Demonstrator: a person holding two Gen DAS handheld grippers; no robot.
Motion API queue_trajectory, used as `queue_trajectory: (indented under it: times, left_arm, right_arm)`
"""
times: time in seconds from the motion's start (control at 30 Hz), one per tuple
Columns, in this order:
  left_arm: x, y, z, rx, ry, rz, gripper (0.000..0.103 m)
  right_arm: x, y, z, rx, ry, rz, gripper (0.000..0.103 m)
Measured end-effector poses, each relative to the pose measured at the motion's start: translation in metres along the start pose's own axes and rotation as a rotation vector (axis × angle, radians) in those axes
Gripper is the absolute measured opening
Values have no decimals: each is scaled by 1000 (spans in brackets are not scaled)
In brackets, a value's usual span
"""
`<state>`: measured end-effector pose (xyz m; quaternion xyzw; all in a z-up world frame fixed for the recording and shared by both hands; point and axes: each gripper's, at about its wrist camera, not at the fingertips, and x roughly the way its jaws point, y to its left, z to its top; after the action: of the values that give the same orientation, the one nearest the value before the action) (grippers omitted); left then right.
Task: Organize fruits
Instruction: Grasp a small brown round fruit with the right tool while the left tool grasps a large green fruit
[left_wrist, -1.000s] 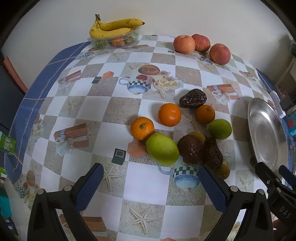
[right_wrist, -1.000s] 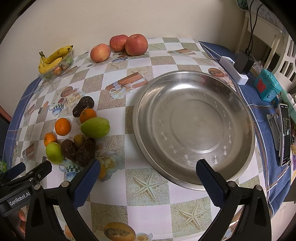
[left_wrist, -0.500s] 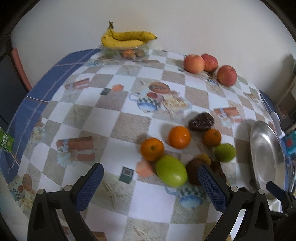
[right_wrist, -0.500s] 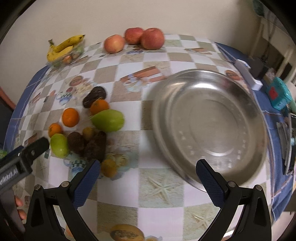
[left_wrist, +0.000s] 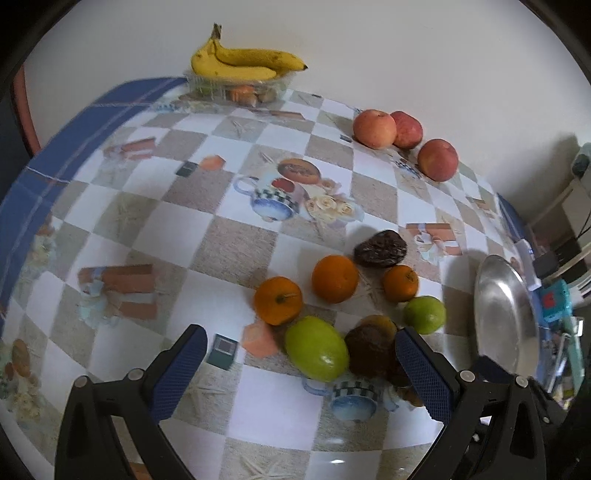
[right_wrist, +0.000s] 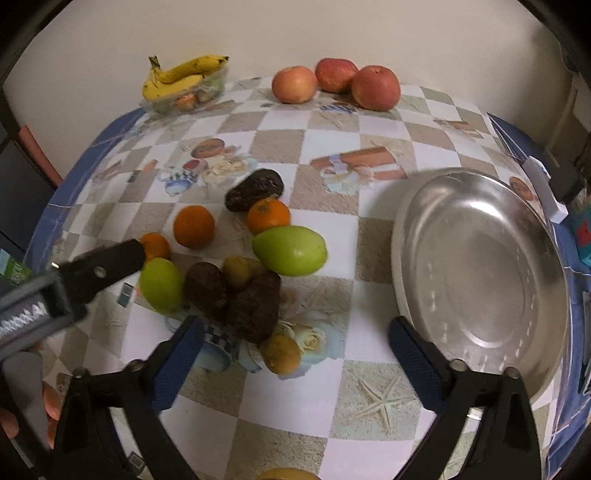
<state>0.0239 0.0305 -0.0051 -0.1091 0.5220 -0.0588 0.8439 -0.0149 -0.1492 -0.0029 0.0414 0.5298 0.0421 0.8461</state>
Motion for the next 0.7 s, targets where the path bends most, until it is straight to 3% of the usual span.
queue_trajectory:
  times: [0.03,0.23,0.4,0.57,0.7]
  left_arm:
    - [2,0,-1,-5,12,-5,103]
    - [25,-1,-6,-25,120,-35,85]
    - [34,-3,-11,-41,167,-57,72]
    - [34,0,-10,-65,179,-84,47]
    - [33,3,-11,-83,183,-91,45]
  right_arm:
    - [0,0,0,-3,-4,-5,73]
    - [14,2,-6,-1,73,28,54]
    - [21,4,-12,-6,119,50,48]
    - [27,4,-15,-7,145,67,31]
    - [25,5,-14,-9,148,76,26]
